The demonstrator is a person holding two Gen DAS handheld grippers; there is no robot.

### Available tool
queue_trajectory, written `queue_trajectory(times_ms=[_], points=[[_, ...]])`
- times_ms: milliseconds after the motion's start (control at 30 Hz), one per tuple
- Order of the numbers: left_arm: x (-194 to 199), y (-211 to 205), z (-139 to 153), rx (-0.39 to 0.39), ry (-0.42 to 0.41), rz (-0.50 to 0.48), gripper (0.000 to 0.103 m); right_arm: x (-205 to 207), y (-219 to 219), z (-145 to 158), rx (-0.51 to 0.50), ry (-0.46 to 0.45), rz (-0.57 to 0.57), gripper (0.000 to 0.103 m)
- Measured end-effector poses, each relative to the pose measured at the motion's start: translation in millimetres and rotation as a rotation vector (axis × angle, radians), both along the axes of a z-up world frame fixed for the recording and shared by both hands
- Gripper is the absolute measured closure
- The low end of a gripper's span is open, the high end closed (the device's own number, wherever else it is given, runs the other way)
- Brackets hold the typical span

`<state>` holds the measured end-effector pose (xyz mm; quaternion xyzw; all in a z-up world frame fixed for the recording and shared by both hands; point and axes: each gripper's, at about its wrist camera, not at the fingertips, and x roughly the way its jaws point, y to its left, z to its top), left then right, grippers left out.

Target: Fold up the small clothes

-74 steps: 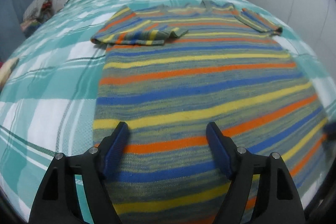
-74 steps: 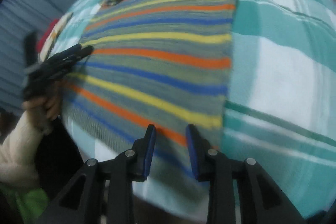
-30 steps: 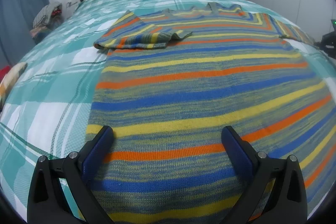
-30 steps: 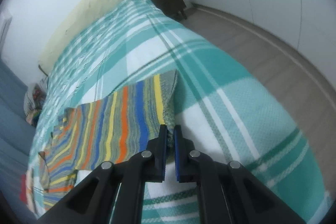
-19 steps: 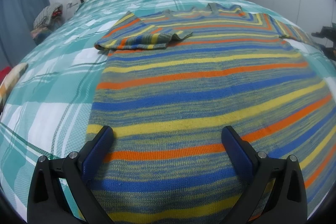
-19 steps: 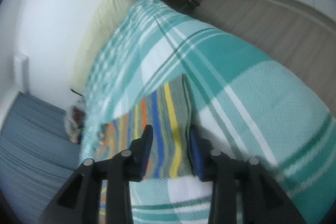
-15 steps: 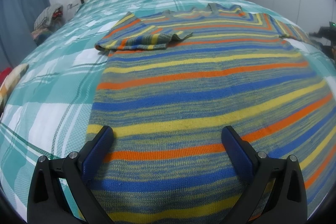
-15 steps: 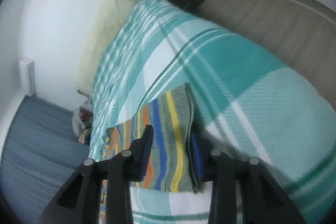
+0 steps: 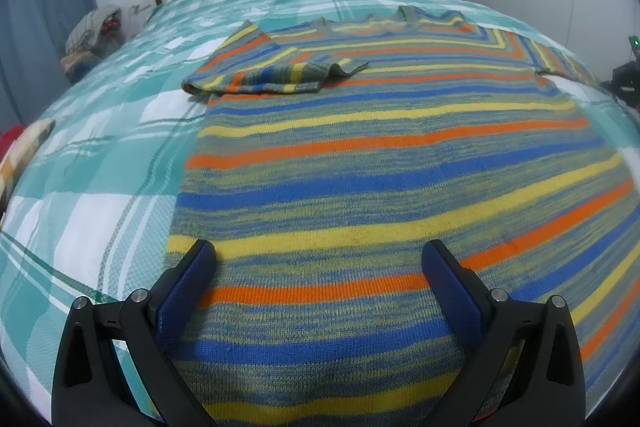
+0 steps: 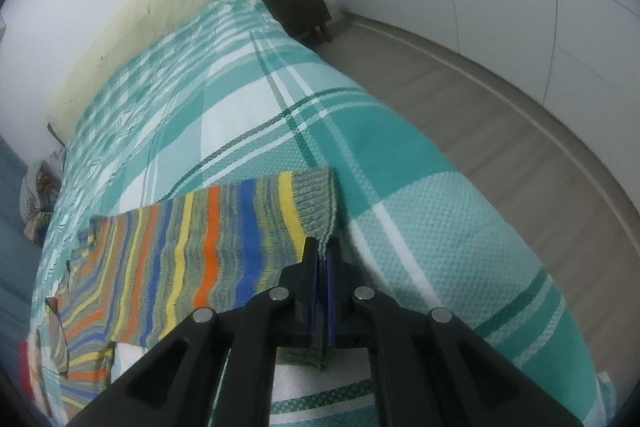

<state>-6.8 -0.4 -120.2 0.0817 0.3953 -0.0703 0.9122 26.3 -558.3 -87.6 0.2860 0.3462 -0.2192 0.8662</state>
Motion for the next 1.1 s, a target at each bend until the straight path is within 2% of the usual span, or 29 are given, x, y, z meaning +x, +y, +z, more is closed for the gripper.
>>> queue_trajectory(times_ms=[33, 67, 133, 200, 267, 300, 367, 433, 467, 500, 567, 600, 700, 767, 833, 867, 900, 933, 967, 1000, 1067, 1100], points=[[-0.1, 1.1, 2.5, -0.002, 0.016, 0.006, 0.000, -9.5, 0.1, 5.5, -0.029, -0.003, -0.037, 0.081], [-0.3, 3.0, 7.8, -0.005, 0.042, 0.015, 0.001, -17.8, -0.6, 11.6, -0.062, -0.008, -0.070, 0.065], [-3.5, 9.5, 22.3, -0.033, 0.094, 0.013, 0.002, -40.5, 8.3, 37.2, -0.175, -0.030, -0.143, 0.047], [-10.8, 22.9, 52.8, -0.101, 0.070, -0.014, 0.002, -57.1, 24.5, 65.1, -0.265, -0.064, -0.137, 0.044], [-12.4, 39.5, 93.0, -0.133, -0.014, -0.025, 0.001, -69.4, 50.7, 91.0, -0.324, -0.111, -0.057, 0.036], [-5.6, 47.5, 117.4, -0.132, -0.062, -0.029, 0.001, -73.8, 67.0, 100.6, -0.345, -0.123, -0.004, 0.032], [14.4, 53.8, 147.9, -0.122, -0.119, -0.046, 0.001, -80.4, 110.1, 113.2, -0.367, -0.140, 0.130, 0.027], [42.8, 44.8, 158.7, -0.068, -0.122, -0.105, 0.001, -84.1, 155.9, 112.8, -0.361, -0.157, 0.261, 0.025], [56.7, 34.4, 154.6, -0.016, -0.101, -0.149, 0.001, -85.2, 182.2, 107.9, -0.354, -0.169, 0.328, 0.024], [72.0, 18.9, 144.0, 0.075, -0.080, -0.198, 0.001, -86.1, 208.4, 100.8, -0.342, -0.185, 0.387, 0.024], [94.4, -15.3, 106.1, 0.277, -0.061, -0.302, 0.002, -86.2, 249.7, 81.5, -0.313, -0.209, 0.477, 0.024], [101.7, -27.9, 86.5, 0.344, -0.037, -0.347, 0.002, -85.9, 270.7, 70.9, -0.299, -0.207, 0.525, 0.024], [121.8, -43.3, 47.0, 0.416, 0.030, -0.405, 0.006, -81.3, 319.4, 44.8, -0.312, -0.151, 0.677, 0.024], [138.5, -46.4, 30.5, 0.413, 0.054, -0.389, 0.006, -86.2, 347.0, 28.6, -0.395, -0.126, 0.780, 0.024], [154.1, -41.9, 21.2, 0.392, 0.067, -0.338, 0.008, -86.8, 360.5, 13.6, -0.445, -0.098, 0.829, 0.024], [161.7, -38.0, 15.8, 0.363, 0.080, -0.315, 0.016, -86.0, 365.7, 5.9, -0.446, -0.078, 0.850, 0.024], [164.9, -35.5, 14.3, 0.337, 0.092, -0.308, 0.033, -85.4, 367.5, 0.7, -0.436, -0.065, 0.859, 0.024], [169.8, -32.7, 12.4, 0.292, 0.114, -0.310, 0.045, -84.3, 368.3, -4.9, -0.419, -0.055, 0.867, 0.024], [172.8, -30.0, 11.4, 0.250, 0.139, -0.318, 0.080, -84.6, 370.8, -7.2, -0.412, -0.048, 0.871, 0.024], [176.0, -26.4, 11.4, 0.223, 0.156, -0.307, 0.092, -85.1, 369.7, -8.9, -0.409, -0.042, 0.870, 0.024], [177.3, -11.3, 27.2, 0.159, 0.121, -0.259, 0.092, -85.5, 369.1, -9.8, -0.411, -0.040, 0.863, 0.024], [178.6, 3.7, 38.8, 0.099, 0.105, -0.210, 0.092, -85.7, 368.1, -9.8, -0.410, -0.042, 0.860, 0.024]])
